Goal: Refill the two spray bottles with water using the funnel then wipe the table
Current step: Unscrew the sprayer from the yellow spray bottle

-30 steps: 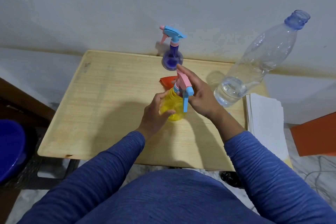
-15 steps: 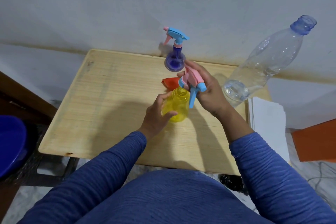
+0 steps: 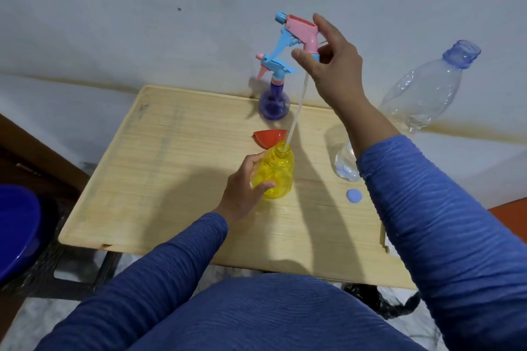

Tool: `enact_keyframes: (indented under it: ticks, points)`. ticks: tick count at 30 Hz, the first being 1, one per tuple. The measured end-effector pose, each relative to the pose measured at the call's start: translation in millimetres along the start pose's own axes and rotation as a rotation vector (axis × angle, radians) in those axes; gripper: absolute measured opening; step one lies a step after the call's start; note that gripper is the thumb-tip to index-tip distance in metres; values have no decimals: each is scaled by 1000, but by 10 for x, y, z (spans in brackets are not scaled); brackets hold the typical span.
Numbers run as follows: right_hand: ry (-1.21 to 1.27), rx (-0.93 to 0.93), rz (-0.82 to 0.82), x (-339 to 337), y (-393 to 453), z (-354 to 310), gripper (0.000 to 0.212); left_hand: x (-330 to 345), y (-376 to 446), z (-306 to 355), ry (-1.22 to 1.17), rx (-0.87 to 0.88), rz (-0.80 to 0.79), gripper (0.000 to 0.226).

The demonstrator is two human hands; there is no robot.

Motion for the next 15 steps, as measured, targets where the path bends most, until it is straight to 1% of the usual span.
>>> enact_keyframes:
  ticks: [5, 9, 12, 15]
  points:
    - [-28, 130, 116, -50, 0, 277, 59, 2, -10, 21, 17, 7, -2, 76]
    - [-37, 200, 164, -112, 66, 398, 60, 0, -18, 26, 54, 6, 13, 75]
    - [-72, 219, 162, -138, 146, 461, 60, 4, -3, 21, 76, -4, 24, 62]
    - [-185, 260, 81, -75, 165, 574, 59, 14, -9, 14, 68, -11, 28, 57]
Point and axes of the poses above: each hand's wrist, its own y-axis towards the middle knuckle, its own x-axis out of the palm, z = x × y, the point moved 2 cm from there along y, towards the middle knuckle, and after that the axes turned 5 degrees about -y, right-handed, at the moved point
